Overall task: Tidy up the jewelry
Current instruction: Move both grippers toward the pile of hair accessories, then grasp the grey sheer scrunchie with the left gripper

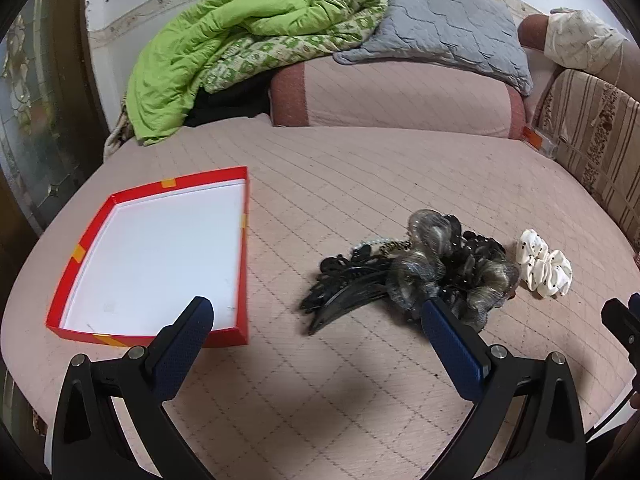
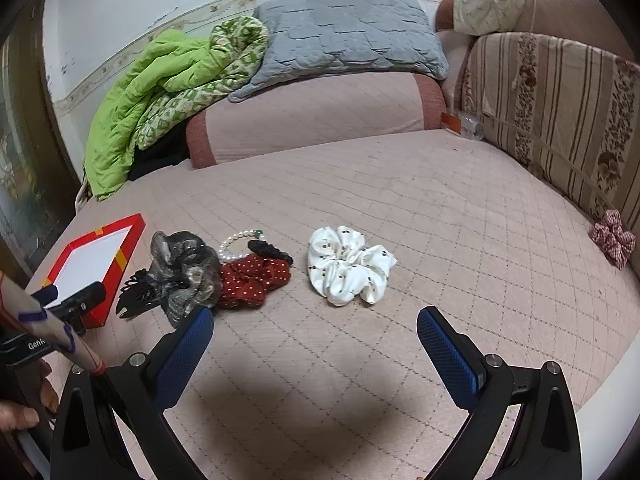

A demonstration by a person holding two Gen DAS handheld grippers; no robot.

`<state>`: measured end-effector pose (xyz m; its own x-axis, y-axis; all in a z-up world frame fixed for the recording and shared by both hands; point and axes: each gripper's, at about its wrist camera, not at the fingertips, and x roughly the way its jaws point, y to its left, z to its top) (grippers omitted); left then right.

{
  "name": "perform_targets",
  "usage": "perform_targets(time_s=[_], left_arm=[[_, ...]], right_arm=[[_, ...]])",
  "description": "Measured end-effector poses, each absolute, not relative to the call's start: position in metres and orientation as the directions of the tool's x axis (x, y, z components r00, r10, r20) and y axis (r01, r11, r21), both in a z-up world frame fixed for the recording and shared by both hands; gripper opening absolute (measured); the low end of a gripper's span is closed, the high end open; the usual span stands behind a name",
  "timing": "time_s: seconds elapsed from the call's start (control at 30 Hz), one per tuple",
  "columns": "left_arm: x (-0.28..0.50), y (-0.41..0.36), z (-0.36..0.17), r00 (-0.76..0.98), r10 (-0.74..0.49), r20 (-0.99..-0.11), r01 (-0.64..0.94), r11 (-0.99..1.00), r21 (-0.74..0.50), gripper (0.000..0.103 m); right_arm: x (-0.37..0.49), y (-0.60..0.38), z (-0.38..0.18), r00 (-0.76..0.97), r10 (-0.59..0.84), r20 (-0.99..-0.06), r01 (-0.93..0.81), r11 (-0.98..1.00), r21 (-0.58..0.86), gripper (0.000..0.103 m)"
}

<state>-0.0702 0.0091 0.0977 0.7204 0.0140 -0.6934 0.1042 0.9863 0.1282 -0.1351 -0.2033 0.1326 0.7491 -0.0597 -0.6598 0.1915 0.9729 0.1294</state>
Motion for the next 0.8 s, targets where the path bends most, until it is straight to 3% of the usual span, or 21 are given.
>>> perform_targets(time_s=[0.4, 0.5, 0.57, 0.8], left_arm=[[-0.045, 0.006, 0.083, 0.633, -0.176, -0.754, 0.195, 0.979, -0.065, 0.101], [-0.032, -0.008, 0.077, 0.600, -0.243, -0.763, 0.246, 0.963, -0.113, 0.085], [-0.022, -0.015, 0.073, 0.587, -0.267, -0.764, 0.266, 0.955, -0.128, 0.061], [0.009, -0.045, 0.058, 0.562, -0.285, -0.777, 0.349, 0.933, -0.090, 0.058]], right_arm=[[-0.136, -0.221, 0.129, 0.737, -0.045, -0.675, 0.217, 0.960, 0.174, 0.103], [-0.135, -0.223, 0.126, 0.731, -0.035, -0.681, 0.218, 0.958, 0.184, 0.103], [-0.134, -0.223, 0.125, 0.730, -0.030, -0.683, 0.217, 0.958, 0.189, 0.103], [-0.133, -0.228, 0.123, 0.723, -0.027, -0.691, 0.225, 0.954, 0.199, 0.103]])
